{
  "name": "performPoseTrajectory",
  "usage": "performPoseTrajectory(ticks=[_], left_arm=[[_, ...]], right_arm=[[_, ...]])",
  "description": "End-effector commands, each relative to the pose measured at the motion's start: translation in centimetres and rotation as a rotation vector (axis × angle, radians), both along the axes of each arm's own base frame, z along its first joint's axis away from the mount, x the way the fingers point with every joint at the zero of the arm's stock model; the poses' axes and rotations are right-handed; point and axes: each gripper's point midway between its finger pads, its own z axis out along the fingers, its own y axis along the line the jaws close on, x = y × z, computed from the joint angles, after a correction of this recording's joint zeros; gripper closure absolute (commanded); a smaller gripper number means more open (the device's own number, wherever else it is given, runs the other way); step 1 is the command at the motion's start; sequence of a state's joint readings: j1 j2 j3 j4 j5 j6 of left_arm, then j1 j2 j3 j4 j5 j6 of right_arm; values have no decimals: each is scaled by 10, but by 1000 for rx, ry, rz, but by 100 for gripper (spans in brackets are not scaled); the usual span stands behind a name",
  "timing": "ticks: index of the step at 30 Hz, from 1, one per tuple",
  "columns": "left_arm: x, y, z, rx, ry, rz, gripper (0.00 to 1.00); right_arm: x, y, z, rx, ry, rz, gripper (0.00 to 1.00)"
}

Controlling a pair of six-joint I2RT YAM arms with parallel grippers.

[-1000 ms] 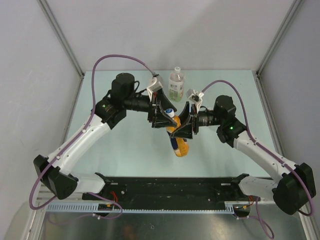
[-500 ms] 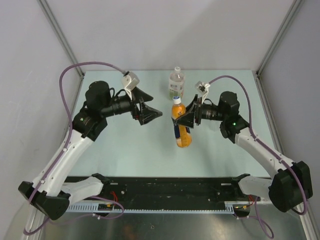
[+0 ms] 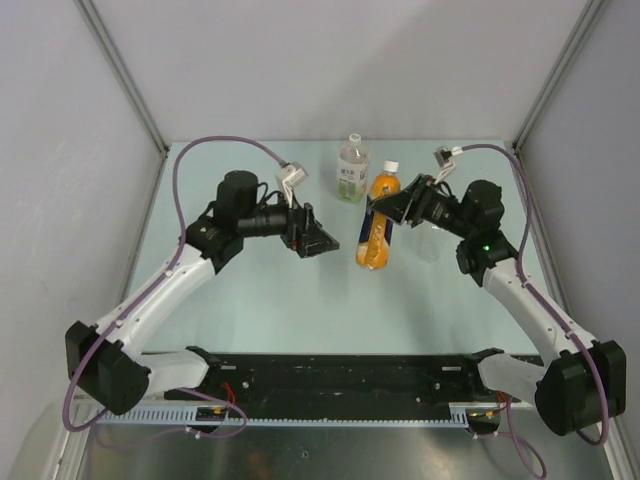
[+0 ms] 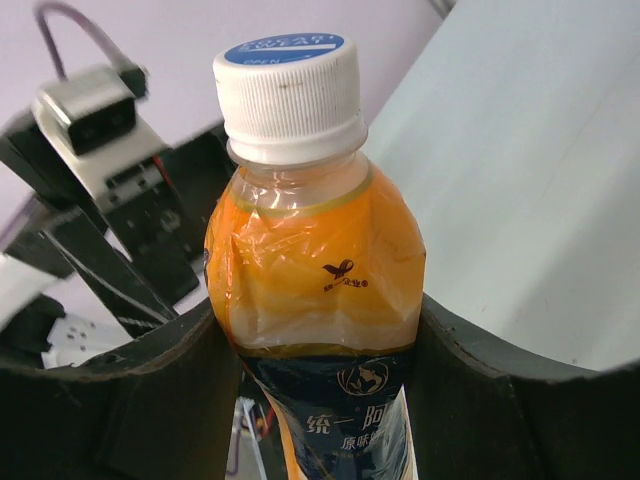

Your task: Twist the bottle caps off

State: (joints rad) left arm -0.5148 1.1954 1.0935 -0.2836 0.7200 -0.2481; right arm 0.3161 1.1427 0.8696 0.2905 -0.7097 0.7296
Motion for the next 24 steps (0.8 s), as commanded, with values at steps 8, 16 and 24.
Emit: performPoseTrajectory(ticks=[8, 16, 24], left_arm=[[-15, -54, 58, -312, -55, -171, 0], [-22, -87, 55, -310, -40, -259, 1], [-30, -111, 55, -309, -25, -325, 1]], right_arm=[[-2, -38, 56, 208, -13, -178, 45], [-6, -45, 65, 239, -8, -192, 46], [-8, -44, 63, 238, 8, -182, 47]])
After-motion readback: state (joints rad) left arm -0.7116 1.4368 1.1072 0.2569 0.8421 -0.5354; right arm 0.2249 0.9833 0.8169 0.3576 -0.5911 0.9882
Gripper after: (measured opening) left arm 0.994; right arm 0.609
